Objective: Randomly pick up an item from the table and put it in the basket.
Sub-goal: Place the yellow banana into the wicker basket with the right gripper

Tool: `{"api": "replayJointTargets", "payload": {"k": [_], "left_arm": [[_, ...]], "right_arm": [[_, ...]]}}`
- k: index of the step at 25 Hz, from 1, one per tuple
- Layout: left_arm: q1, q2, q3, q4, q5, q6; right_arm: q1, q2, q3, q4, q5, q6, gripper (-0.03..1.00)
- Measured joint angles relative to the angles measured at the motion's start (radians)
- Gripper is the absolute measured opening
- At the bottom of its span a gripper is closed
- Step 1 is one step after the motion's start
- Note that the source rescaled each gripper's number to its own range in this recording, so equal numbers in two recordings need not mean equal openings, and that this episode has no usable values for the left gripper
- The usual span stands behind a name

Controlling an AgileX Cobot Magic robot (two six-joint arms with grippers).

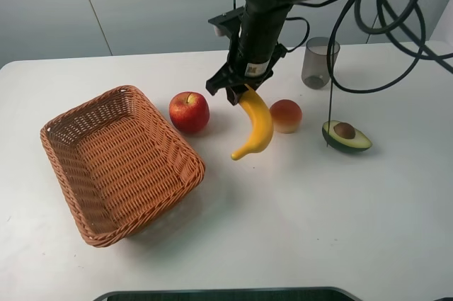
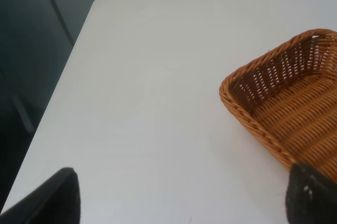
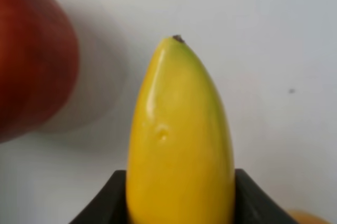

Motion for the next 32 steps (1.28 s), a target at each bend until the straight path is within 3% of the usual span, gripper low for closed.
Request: {"api": "replayJointTargets", "payload": {"k": [7, 12, 17, 24, 32], "left_arm": [[0.0, 0.0, 0.0, 0.0, 0.0, 0.0], [0.0, 0.0, 0.0, 0.0, 0.0, 0.0], [0.0, 0.0, 0.0, 0.0, 0.0, 0.0], [0.0, 0.0, 0.0, 0.0, 0.0, 0.0], [0.0, 0.0, 0.0, 0.0, 0.0, 0.0]], "right_arm": [[0.017, -0.098, -0.016, -0.002, 0.13, 0.017, 0.03], [0.094, -0.099, -0.078, -0.002, 0.2, 0.026, 0.03], [0.192, -0.099, -0.149, -0.002, 0.202, 0.035, 0.03], [0.309, -0.033, -0.27, 0.0, 0.144, 0.055, 0.03], [0.384, 0.06, -0.317, 0.002, -0.016, 0.055, 0.03]]}}
